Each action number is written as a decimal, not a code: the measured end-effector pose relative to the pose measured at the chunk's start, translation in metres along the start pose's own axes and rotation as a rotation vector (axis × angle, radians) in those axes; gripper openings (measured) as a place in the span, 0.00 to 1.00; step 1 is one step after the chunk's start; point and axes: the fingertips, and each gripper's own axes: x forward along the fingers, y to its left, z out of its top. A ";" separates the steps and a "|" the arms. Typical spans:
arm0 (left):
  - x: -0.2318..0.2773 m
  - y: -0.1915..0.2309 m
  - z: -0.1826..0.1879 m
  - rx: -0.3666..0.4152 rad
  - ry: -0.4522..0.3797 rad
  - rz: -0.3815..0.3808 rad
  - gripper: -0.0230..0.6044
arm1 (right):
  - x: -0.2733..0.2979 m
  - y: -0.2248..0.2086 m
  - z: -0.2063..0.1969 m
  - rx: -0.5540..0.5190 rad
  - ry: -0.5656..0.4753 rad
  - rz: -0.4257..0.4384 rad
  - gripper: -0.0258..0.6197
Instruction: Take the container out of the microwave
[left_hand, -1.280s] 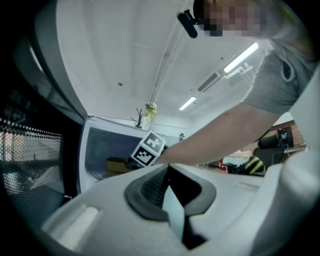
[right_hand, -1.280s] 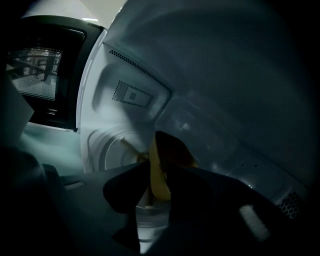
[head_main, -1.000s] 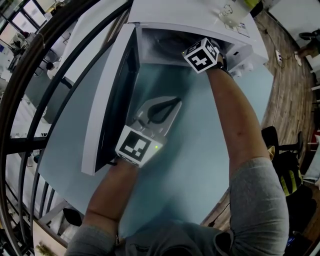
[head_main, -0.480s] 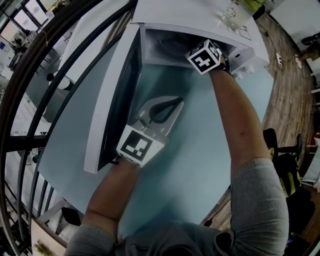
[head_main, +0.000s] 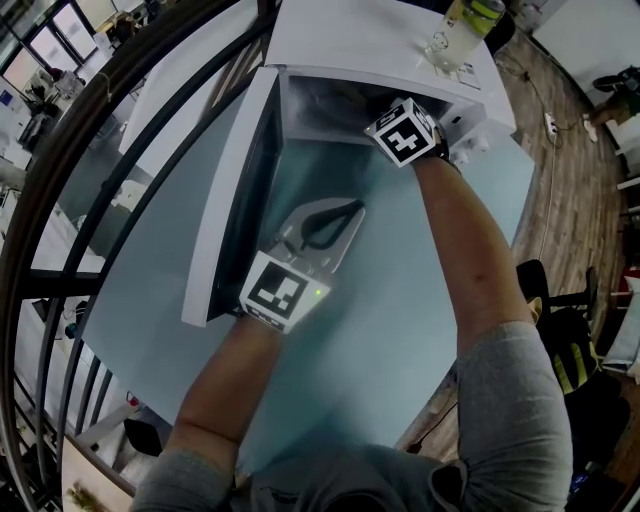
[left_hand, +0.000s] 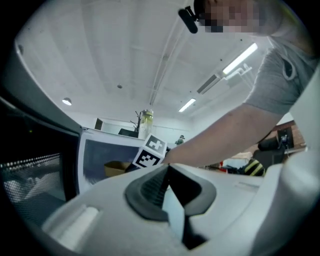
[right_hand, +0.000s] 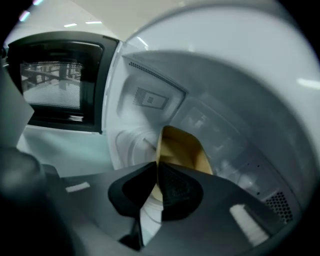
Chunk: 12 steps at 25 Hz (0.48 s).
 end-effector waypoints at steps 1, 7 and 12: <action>-0.001 -0.003 0.003 0.003 0.004 0.000 0.07 | -0.006 0.004 0.002 0.004 -0.006 0.008 0.07; -0.011 -0.033 0.026 -0.026 0.004 0.002 0.07 | -0.048 0.032 0.009 0.020 -0.015 0.055 0.07; -0.033 -0.057 0.055 -0.004 -0.014 0.008 0.07 | -0.092 0.062 0.016 0.036 -0.029 0.082 0.07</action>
